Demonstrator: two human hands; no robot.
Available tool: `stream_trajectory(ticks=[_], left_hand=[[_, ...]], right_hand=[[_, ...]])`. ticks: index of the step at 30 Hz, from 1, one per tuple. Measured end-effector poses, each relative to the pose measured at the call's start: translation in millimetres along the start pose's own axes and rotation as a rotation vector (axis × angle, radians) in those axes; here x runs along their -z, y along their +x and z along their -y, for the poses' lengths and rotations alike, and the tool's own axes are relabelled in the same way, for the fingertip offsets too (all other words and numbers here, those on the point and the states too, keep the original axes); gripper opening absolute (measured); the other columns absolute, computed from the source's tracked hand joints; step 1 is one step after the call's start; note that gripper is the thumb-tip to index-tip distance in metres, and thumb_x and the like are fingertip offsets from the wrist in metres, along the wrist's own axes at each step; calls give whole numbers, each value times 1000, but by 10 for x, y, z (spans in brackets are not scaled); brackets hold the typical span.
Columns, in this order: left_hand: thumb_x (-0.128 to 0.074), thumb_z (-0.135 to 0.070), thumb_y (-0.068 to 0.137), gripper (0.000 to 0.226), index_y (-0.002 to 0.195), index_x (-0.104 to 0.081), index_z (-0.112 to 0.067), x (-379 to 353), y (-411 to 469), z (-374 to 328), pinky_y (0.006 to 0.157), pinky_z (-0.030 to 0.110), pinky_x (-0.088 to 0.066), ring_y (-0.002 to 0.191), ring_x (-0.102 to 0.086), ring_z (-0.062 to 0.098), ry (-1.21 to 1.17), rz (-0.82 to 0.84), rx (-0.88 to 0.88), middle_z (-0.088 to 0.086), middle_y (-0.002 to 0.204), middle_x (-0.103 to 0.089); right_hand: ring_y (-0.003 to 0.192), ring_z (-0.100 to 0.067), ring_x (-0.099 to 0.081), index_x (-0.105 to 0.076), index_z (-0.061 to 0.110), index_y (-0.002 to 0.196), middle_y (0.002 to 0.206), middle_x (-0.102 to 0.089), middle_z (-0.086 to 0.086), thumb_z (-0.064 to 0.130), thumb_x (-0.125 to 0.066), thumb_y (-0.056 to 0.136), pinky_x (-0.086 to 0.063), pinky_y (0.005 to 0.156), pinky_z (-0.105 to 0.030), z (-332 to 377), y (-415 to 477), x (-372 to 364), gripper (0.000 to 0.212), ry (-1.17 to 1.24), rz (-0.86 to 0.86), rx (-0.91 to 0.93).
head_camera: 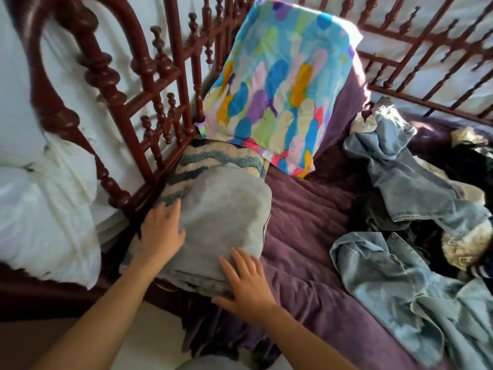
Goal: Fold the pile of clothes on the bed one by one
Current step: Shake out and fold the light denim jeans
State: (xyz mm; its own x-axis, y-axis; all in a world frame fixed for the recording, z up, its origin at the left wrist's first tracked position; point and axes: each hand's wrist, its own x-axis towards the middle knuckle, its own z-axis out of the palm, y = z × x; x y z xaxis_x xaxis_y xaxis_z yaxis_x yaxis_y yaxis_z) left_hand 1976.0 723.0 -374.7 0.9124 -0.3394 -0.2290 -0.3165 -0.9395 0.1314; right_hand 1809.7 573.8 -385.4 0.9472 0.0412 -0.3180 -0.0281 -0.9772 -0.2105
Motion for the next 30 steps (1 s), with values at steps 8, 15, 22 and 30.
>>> stream_trajectory(ticks=[8, 15, 22, 30], left_hand=[[-67, -61, 66, 104, 148, -11, -32, -491, -536, 130, 109, 55, -24, 141, -15, 41, 287, 201, -624, 13, 155, -1], [-92, -34, 41, 106, 131, -39, -15, -546, -508, 285, 79, 52, -51, 102, -62, 42, 183, 55, -527, 26, 115, -62], [-96, -20, 24, 115, 126, -42, -18, -637, -451, 163, 77, 65, -46, 101, -62, 45, 211, -1, -476, 22, 109, -65], [-90, 3, 33, 77, 107, -68, -1, -437, -656, -54, 39, 32, -53, 86, -69, 38, 128, -132, -556, 18, 97, -70]], right_hand=[[138, -46, 18, 8, 36, 148, 155, 17, -16, 29, -58, 89, -6, 110, -63, 31, 33, -289, 89, -2, 155, -188], [81, -29, -70, -76, 26, 86, 89, -72, -6, 28, -91, 20, -47, 34, -21, -47, -45, -109, 68, -73, -128, -117], [137, -23, -26, -43, 22, 139, 141, -38, -10, 16, -55, 87, -49, 89, -40, -357, -61, 60, 53, 115, -83, -66], [131, -21, -32, -44, 22, 139, 138, -42, -8, 17, -53, 88, -45, 91, -37, -482, -288, 172, 52, 105, -155, -101]])
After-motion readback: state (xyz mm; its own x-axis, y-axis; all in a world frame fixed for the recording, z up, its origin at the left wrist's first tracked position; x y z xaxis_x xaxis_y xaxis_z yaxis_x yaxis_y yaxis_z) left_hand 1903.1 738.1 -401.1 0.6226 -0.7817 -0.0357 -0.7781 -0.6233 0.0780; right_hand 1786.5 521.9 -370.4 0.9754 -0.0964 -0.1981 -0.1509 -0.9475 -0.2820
